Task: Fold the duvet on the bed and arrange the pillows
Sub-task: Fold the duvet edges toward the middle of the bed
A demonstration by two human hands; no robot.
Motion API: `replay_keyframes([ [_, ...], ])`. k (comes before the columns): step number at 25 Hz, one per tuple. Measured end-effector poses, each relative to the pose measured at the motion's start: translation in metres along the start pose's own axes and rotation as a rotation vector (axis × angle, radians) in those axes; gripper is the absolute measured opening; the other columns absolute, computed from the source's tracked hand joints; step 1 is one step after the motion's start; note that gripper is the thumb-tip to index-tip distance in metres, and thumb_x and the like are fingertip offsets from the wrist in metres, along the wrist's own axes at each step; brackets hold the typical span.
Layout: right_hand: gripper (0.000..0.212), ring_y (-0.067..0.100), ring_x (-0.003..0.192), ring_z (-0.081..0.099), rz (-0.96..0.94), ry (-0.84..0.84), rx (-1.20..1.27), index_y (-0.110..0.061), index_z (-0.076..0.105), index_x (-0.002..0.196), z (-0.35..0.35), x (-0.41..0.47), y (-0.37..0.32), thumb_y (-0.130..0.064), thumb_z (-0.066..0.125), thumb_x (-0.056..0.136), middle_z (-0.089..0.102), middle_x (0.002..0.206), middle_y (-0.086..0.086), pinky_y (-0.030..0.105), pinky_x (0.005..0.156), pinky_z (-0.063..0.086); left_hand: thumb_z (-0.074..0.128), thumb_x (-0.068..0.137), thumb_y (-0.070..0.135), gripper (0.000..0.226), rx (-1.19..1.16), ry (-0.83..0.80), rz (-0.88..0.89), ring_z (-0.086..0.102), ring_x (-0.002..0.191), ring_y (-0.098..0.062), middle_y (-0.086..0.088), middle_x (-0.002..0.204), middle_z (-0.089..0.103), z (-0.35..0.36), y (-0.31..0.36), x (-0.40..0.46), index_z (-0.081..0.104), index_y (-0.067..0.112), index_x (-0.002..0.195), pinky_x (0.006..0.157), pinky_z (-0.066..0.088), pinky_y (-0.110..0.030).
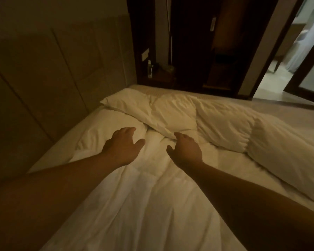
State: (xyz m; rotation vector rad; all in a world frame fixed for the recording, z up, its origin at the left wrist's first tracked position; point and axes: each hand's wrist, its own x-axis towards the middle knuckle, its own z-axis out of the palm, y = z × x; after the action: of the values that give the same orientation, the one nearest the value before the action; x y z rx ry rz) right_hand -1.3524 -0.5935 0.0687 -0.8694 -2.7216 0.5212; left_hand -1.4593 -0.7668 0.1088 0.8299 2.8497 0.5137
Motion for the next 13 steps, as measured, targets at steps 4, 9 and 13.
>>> replay_keyframes([
  [4, 0.051, 0.024, 0.113, 0.056, 0.021, 0.006, -0.032, -0.025, 0.052, 0.134, 0.079, 0.094, 0.035, -0.048, 0.055, 0.089, 0.062, 0.125, 0.000, 0.037, 0.091, 0.047, 0.040, 0.094, 0.057, 0.065, 0.024, -0.066, -0.014, 0.024, 0.143, -0.020, 0.005, 0.158, 0.026, 0.058, -0.009, 0.091, 0.027, 0.026, 0.151, 0.113, 0.030, -0.044],
  [9, 0.040, 0.025, 0.106, 0.055, -0.042, 0.038, -0.052, -0.025, 0.058, 0.125, 0.155, 0.183, 0.033, -0.044, 0.057, 0.089, 0.062, 0.115, 0.002, 0.039, 0.087, 0.044, 0.041, 0.095, 0.055, 0.064, 0.046, -0.103, -0.033, 0.023, 0.144, -0.017, 0.006, 0.157, 0.026, 0.094, -0.040, 0.163, 0.027, 0.027, 0.151, 0.114, 0.029, -0.041],
  [13, 0.043, 0.027, 0.109, 0.053, -0.059, 0.011, -0.056, -0.025, 0.056, 0.127, 0.197, 0.240, 0.027, -0.044, 0.059, 0.088, 0.058, 0.122, 0.005, 0.042, 0.089, 0.044, 0.041, 0.095, 0.055, 0.061, 0.017, -0.159, -0.054, 0.026, 0.141, -0.017, 0.005, 0.155, 0.029, 0.112, -0.073, 0.182, 0.029, 0.029, 0.149, 0.113, 0.030, -0.039],
])
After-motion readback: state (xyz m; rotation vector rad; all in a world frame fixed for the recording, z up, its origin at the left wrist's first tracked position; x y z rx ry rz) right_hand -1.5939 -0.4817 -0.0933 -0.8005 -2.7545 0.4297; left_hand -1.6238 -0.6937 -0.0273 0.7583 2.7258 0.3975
